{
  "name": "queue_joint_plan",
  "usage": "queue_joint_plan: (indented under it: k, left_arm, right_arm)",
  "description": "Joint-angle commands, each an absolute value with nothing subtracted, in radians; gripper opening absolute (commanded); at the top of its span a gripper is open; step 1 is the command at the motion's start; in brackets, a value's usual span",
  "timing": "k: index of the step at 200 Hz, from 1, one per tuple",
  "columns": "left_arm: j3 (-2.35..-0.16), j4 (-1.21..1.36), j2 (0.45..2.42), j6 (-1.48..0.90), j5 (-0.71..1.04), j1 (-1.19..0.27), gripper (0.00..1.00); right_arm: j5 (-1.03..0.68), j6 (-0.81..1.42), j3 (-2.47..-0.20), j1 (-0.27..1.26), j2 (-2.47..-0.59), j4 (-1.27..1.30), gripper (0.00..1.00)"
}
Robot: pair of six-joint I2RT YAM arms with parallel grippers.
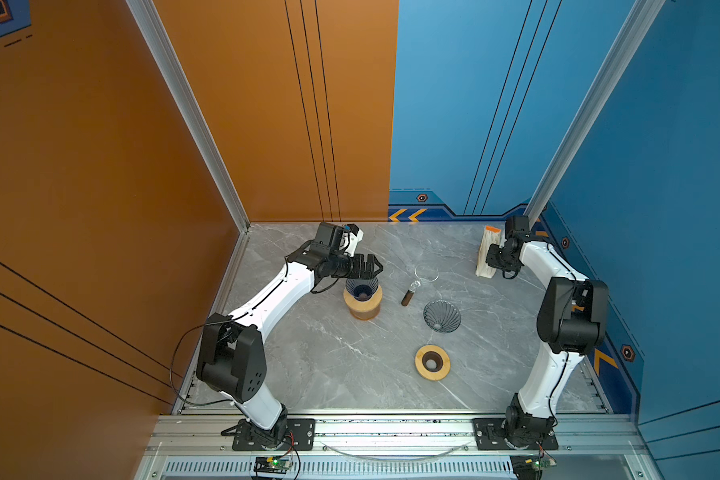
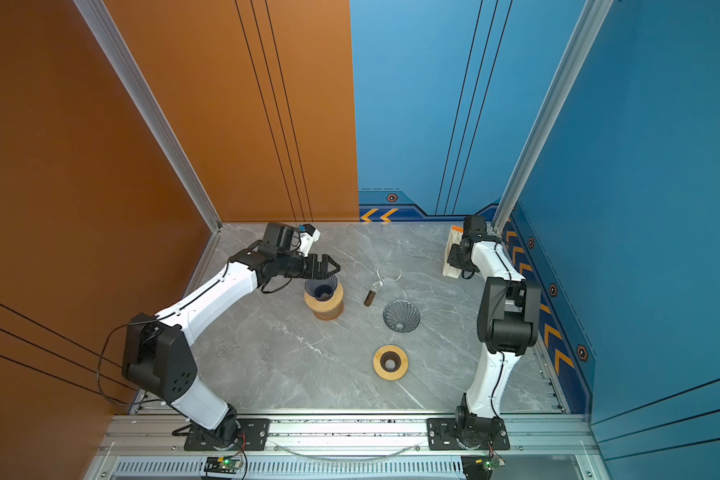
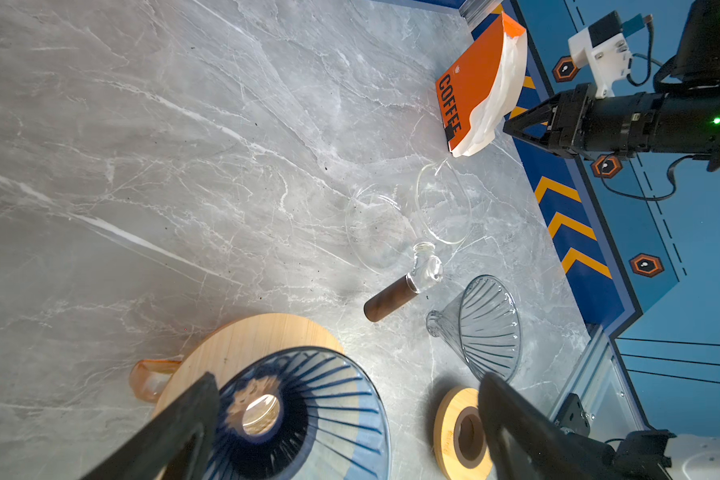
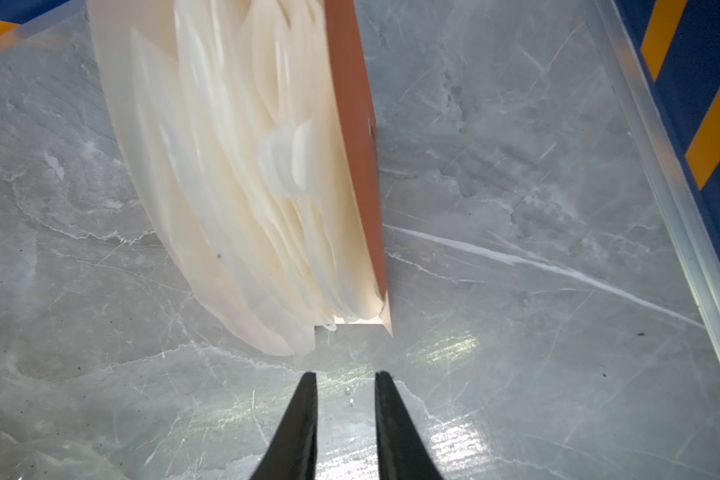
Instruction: Place the coffee filter in the dripper
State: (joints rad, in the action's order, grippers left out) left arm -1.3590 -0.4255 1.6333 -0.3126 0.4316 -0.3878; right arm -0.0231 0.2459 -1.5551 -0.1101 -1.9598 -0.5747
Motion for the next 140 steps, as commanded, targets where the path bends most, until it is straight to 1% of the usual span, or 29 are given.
queue_joint_plan:
  k: [1,42,140]
  left_arm:
    - [-1.376,-0.427,1.643,-0.314,0.453,-0.396,0.98]
    - [-1.375,-0.426,1.646,-0.316,0.45,-0.396,0.98]
    - [-1.377,-0.427,1.652,-0.316,0.45,-0.396,0.98]
  right_arm:
    - [-0.027,0.271,-1.554,-0.102,-1.966,-0.572,0.24]
    - [-0.053,0.283,-1.56,-0.097,-1.985,-0.563,0.24]
    - [-0.029,0.296,-1.577,-0.095,-2.031,-0.561,0.24]
